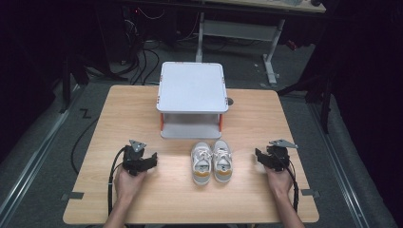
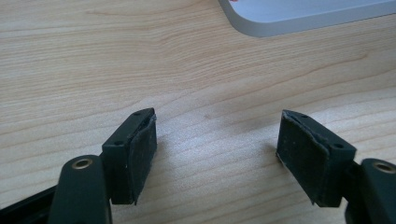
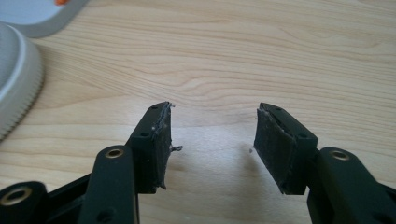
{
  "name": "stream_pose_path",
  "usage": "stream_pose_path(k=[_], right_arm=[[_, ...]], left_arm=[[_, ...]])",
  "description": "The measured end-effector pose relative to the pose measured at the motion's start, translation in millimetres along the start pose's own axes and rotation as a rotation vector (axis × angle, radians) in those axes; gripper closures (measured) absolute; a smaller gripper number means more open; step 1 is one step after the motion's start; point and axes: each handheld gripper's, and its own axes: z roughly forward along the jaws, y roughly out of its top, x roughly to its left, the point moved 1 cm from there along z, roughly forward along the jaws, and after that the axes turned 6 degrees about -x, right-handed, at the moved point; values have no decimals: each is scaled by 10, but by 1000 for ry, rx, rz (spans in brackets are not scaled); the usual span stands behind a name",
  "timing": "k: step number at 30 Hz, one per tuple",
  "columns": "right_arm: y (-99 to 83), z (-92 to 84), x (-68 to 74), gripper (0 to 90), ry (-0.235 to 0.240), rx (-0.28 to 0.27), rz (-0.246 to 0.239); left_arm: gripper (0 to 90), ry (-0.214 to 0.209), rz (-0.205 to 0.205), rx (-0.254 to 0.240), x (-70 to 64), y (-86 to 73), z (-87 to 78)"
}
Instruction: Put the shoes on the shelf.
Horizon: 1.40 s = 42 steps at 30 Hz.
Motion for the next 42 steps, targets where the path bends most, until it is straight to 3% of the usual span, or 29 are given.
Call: stream_pose_path(k=[4,7,10,15,19,22,26,29,30,32,35,38,42], right_arm=[[-51,57,-24,439,-29,19,-21],[-48,66,-63,427,-16,20,6],[-46,72,-54,396,-11,24,-8],[-46,73,-52,386,-8,26,-8],[-46,73,-52,384,-8,26,-9],[-46,74,-51,383,-7,26,-8],[-46,74,-51,382,-6,26,-9],[-46,73,-51,381,-6,26,-9],[-46,73,-51,381,-6,26,-9],[-46,73,-51,381,-6,26,-9],[-46,74,-51,381,-6,26,-9],[-46,73,-51,381,-6,26,-9],[-46,74,-51,381,-6,26,-9]], left_arm=[[279,19,-12,38,-79,16,-37],[277,3,1,49,-166,17,-70],[283,-28,28,51,-296,52,-145],[301,-177,5,22,-486,144,-332],[303,-223,55,33,-678,213,-452],[304,-285,60,20,-867,296,-577],[310,-332,74,1,-1054,357,-672],[397,-330,125,18,-1208,386,-713],[403,-336,152,30,-1275,395,-723],[405,-343,164,29,-1375,407,-738],[408,-371,164,27,-1485,433,-748],[421,-408,139,45,-1596,470,-730],[438,-428,101,76,-1694,521,-670]])
